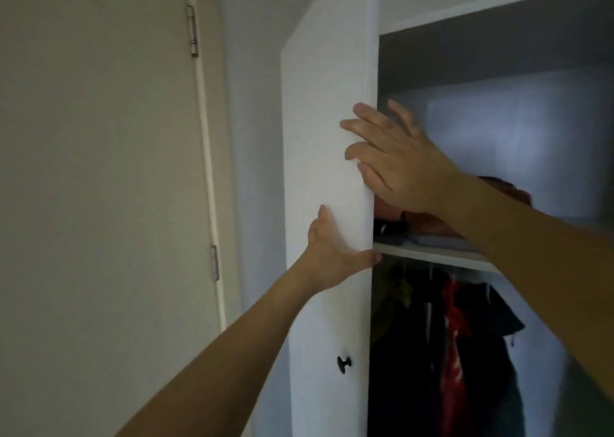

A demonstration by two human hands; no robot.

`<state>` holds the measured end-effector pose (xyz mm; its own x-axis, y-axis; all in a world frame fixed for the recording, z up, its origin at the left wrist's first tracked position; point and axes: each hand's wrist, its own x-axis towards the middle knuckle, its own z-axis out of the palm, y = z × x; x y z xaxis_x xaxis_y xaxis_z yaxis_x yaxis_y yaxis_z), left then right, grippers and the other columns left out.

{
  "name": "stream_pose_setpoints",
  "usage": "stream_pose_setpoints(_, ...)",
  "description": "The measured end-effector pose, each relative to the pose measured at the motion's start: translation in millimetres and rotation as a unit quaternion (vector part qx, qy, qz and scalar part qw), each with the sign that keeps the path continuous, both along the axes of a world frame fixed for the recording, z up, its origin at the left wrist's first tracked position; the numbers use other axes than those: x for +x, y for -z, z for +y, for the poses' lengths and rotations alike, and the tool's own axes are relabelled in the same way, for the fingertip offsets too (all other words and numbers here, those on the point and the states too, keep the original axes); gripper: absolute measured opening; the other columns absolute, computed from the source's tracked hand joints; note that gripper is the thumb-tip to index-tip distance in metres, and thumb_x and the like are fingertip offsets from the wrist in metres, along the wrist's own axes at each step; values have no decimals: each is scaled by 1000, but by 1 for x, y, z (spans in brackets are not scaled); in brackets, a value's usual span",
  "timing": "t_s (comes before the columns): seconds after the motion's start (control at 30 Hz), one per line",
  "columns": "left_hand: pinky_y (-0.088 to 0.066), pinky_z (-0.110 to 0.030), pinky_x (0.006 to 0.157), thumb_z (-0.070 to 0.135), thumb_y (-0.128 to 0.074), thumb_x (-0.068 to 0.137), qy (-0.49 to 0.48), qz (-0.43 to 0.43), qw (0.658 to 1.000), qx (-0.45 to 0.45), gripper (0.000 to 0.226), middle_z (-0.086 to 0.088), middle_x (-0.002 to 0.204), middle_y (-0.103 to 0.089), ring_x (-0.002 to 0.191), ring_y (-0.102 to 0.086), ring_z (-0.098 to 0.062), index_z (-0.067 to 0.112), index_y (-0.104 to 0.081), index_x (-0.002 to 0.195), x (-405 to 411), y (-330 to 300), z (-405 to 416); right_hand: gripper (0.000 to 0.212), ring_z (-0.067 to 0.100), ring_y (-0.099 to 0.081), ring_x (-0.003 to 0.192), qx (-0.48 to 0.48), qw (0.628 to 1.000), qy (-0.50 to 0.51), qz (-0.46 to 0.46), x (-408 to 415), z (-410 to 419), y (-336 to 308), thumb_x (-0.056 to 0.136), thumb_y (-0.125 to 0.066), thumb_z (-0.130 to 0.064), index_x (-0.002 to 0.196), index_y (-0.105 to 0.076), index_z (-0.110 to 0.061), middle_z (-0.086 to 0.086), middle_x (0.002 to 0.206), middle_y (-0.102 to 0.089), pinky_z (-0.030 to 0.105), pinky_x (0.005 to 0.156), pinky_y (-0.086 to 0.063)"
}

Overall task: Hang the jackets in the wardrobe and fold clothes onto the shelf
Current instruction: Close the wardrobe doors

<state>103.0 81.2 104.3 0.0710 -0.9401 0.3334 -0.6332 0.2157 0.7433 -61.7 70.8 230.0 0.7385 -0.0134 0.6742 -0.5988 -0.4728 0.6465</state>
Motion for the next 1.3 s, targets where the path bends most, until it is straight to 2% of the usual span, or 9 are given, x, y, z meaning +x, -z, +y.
stream_pose_setpoints(0.07,-27,-61,111,72,-73,57,-63,-27,997,-31,127,7,159,-7,145,-19,-31,40,12,147,-49,3,-29,38,29,-15,148,31,994,104,13,-41,-7,0,102,-36,-28,131,-56,-15,12,156,-31,58,117,-9)
stream_pose_setpoints(0.13,-21,-71,107,71,-67,60,-115,-45,991,-50,122,3,162,-1,146,-14,-36,40,14,146,-96,6,-54,49,27,2,150,65,973,218,28,-76,-15,2,102,-32,-30,150,-33,-21,7,163,-9,57,118,3)
stream_pose_setpoints(0.23,-20,-74,103,70,-66,69,-129,-19,990,-53,121,2,163,11,148,-6,-38,38,20,147,-141,11,-88,64,31,19,147,77,937,337,49,-106,-36,9,98,-35,-25,155,-7,-25,6,162,11,60,113,17)
stream_pose_setpoints(0.33,-24,-71,105,67,-68,75,-125,12,990,-57,121,5,160,25,149,9,-38,39,27,145,-159,16,-123,61,32,21,146,72,916,390,60,-114,-63,11,101,-30,-27,156,-3,-22,8,162,15,60,113,17)
stream_pose_setpoints(0.7,-45,-56,98,64,-60,83,-175,-25,976,-124,109,0,162,22,148,13,-41,35,23,149,-191,30,-173,77,30,15,148,105,940,323,17,-150,-143,28,92,-39,-11,155,4,-23,6,161,18,57,117,7)
stream_pose_setpoints(0.93,-29,-64,108,62,-63,83,-117,-36,992,-43,115,0,159,29,147,16,-42,33,27,148,-176,18,-165,80,25,12,149,168,927,333,18,-142,-129,24,90,-40,-9,155,4,-22,4,162,17,54,118,9)
stream_pose_setpoints(1.03,-14,-71,108,70,-54,84,-111,-109,988,10,108,3,161,23,148,6,-41,36,26,148,-163,8,-149,79,24,11,149,239,901,361,-14,-150,-99,25,91,-41,-15,155,5,-22,4,163,12,52,117,13)
stream_pose_setpoints(1.13,-4,-69,111,74,-42,87,-64,-205,976,-43,98,2,163,13,149,10,-35,32,18,152,-169,3,-125,78,22,11,149,247,890,369,-99,-177,-57,22,94,-42,-24,155,4,-22,4,163,11,49,117,14)
stream_pose_setpoints(1.3,-3,-64,116,67,-40,92,73,-248,961,-100,90,0,164,5,150,6,-26,22,3,156,-236,-4,-75,74,23,8,150,166,868,414,-218,-230,38,10,93,-44,-27,155,-5,-19,5,163,3,46,116,14)
